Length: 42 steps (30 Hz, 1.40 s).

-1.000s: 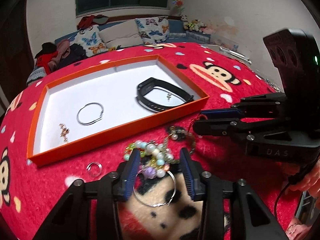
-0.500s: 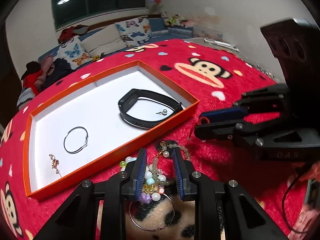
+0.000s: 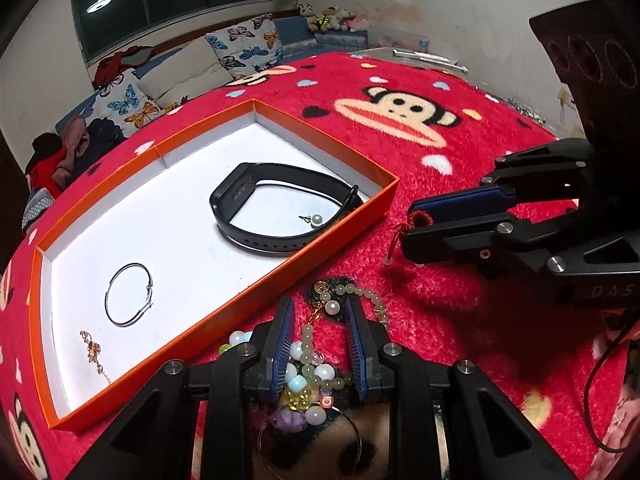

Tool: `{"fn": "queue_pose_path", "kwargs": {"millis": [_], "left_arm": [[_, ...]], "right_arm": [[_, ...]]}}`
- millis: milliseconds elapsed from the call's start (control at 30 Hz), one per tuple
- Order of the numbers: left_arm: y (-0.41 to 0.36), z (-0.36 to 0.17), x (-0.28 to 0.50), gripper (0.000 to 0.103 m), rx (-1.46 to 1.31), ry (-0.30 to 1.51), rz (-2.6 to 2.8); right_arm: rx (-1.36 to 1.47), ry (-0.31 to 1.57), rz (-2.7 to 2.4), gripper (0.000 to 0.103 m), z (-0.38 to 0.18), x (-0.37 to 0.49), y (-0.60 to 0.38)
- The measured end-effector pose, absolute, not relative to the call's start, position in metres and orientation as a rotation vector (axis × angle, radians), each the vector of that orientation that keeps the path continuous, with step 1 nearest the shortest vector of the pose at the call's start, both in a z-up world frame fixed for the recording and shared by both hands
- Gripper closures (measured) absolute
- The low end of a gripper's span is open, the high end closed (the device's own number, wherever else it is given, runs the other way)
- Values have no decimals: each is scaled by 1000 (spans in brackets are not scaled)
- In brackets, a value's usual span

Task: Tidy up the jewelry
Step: 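Grasp the green bead bracelet with the left tool while the right tool grasps the red beaded charm, then lower the green bead bracelet and red charm into the white tray and release both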

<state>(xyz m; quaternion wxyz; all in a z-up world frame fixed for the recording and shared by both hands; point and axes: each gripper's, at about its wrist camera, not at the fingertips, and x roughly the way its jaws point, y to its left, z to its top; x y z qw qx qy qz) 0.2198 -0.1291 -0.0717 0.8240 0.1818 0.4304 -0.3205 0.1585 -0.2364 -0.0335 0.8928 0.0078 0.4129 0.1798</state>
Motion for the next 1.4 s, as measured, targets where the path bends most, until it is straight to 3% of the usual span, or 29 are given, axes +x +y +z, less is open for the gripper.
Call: {"fn": "queue_pose_path", "kwargs": {"millis": [67, 233, 333, 767, 1400], "left_arm": [[-131, -73, 219, 75, 396, 912, -683], [-133, -74, 216, 91, 389, 900, -683], [-133, -74, 213, 93, 389, 887, -668], [-118, -48, 195, 94, 304, 819, -640], [-77, 59, 228, 94, 222, 634, -562]], "right_arm": [[19, 857, 374, 83, -34, 159, -236], [24, 853, 377, 83, -35, 158, -238], [31, 854, 375, 83, -36, 158, -239], [30, 839, 375, 83, -29, 154, -239], [22, 759, 398, 83, 6, 196, -226]]}}
